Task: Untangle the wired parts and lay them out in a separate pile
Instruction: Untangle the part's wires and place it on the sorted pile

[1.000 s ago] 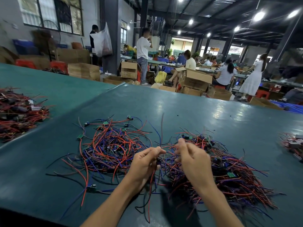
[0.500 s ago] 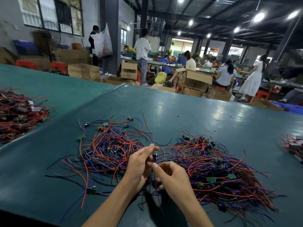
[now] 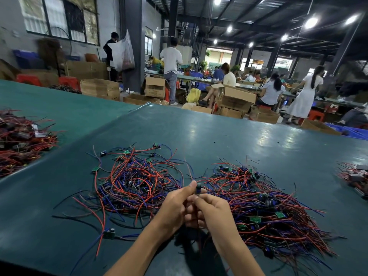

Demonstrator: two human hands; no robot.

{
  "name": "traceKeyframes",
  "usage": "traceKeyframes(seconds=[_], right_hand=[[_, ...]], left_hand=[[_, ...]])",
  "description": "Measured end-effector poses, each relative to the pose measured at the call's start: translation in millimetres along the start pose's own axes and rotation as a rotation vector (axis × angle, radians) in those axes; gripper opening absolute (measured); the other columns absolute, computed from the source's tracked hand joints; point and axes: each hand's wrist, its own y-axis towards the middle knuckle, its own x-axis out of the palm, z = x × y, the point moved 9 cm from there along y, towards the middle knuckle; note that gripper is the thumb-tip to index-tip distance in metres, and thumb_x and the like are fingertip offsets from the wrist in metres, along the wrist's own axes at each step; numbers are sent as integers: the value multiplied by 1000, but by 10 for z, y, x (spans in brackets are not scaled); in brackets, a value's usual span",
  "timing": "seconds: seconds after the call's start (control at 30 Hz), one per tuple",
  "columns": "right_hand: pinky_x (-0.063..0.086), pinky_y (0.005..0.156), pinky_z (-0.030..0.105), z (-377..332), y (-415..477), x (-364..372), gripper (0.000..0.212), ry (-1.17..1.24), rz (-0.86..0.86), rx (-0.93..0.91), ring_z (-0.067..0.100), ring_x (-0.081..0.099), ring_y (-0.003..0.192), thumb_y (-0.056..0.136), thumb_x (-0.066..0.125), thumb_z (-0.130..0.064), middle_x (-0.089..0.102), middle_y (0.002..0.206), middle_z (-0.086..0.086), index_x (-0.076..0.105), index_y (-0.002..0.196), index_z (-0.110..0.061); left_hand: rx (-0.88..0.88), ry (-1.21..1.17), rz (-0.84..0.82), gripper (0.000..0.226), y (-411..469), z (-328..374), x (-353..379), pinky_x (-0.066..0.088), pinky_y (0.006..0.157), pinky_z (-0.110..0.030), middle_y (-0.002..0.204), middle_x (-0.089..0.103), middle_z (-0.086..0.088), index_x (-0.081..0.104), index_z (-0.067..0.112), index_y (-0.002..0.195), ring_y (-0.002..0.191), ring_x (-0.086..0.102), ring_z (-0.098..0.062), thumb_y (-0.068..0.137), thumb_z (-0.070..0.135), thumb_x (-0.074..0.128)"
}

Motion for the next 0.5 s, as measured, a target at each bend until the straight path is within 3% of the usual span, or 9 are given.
traceKeyframes(seconds=[0.1,0.23,0.33,0.5], right_hand=[[57,50,29,-34,11,-75,28,-19,41,-31,18,61,49,100,59,-11,67,67,12,76,78,-5],[53,46,29,-27,-22,-67,35,-25,12,-34,18,54,46,101,59,-15,60,64,13,75,71,-3],[52,45,30,-27,-52,-11,35,9,-22,-56,20,53,47,101,59,-13,56,64,12,72,70,-7],[49,43,28,-38,-34,-41,32,-65,34,-112,18,52,45,103,56,-11,53,60,8,66,76,5]], left_hand=[[-18,24,-72,42,-21,-36,79,50,53,-28,64,40,-4,63,7,83,52,48,-17,81,45,80],[3,56,-5,39,3,6,-32,43,48,-26,58,49,-5,76,2,99,47,46,-18,89,39,72],[36,79,36,44,8,46,-110,44,45,-27,57,52,-10,76,2,94,44,49,-20,87,45,74],[50,84,-55,41,-5,59,-49,48,46,-27,60,58,-9,75,1,100,47,56,-21,85,40,75]])
